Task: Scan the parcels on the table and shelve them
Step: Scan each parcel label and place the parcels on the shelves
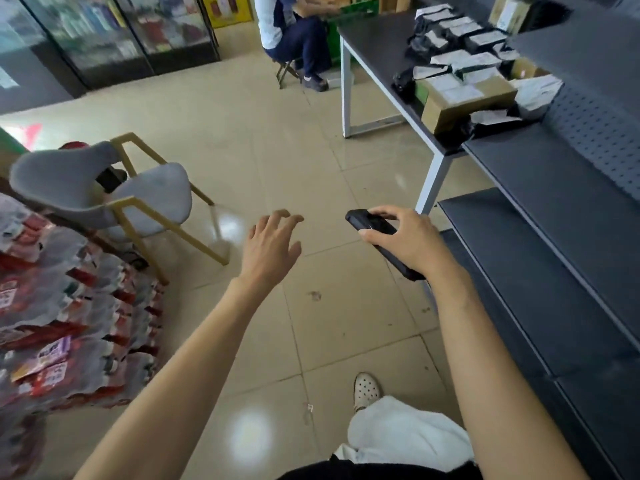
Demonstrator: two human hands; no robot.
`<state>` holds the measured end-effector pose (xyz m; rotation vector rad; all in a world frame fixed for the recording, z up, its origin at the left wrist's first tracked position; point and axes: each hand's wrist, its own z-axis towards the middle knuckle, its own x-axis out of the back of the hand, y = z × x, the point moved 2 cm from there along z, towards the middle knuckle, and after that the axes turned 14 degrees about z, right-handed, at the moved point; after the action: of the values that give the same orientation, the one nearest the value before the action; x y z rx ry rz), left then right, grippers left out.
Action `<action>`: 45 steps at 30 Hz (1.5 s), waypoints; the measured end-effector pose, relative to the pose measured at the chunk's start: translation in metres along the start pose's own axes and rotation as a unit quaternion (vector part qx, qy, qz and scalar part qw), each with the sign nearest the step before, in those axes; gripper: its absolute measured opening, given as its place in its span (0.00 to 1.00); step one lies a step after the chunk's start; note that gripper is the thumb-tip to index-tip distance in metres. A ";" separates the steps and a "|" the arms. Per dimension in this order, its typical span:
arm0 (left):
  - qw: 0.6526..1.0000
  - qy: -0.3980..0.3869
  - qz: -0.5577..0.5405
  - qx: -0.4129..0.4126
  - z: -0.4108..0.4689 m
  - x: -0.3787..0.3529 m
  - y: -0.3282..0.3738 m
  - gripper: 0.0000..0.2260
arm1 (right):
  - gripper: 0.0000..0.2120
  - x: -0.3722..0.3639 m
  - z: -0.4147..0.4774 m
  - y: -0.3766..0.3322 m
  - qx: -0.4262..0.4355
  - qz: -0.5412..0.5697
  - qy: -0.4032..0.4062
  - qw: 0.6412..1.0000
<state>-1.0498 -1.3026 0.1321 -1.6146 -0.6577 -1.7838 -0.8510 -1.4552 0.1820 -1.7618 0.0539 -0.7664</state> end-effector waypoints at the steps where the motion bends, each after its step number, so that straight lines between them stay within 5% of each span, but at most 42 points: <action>1: 1.000 0.003 0.003 -0.004 0.028 0.000 -0.002 0.21 | 0.24 0.006 0.029 -0.007 0.009 0.001 0.002 1.000; 14: 0.999 -0.029 -0.010 -0.022 0.326 -0.051 -0.059 0.21 | 0.24 0.019 0.315 -0.011 -0.018 -0.024 -0.037 0.999; 23: 0.990 -0.015 -0.031 -0.138 0.605 -0.070 -0.056 0.21 | 0.23 0.075 0.519 -0.035 -0.075 0.020 0.092 0.993; 32: 0.962 -0.045 -0.046 -0.264 0.780 -0.117 0.049 0.22 | 0.20 0.121 0.627 0.035 -0.198 0.056 0.126 0.970; 45: 0.935 -0.151 -0.006 -0.321 0.978 -0.199 0.206 0.30 | 0.24 0.282 0.826 0.117 -0.221 0.103 0.190 0.951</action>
<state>-0.2308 -0.7033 0.0432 -2.3523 -0.2048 -1.8886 -0.1625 -0.9115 0.1031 -1.9580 0.7059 -0.9830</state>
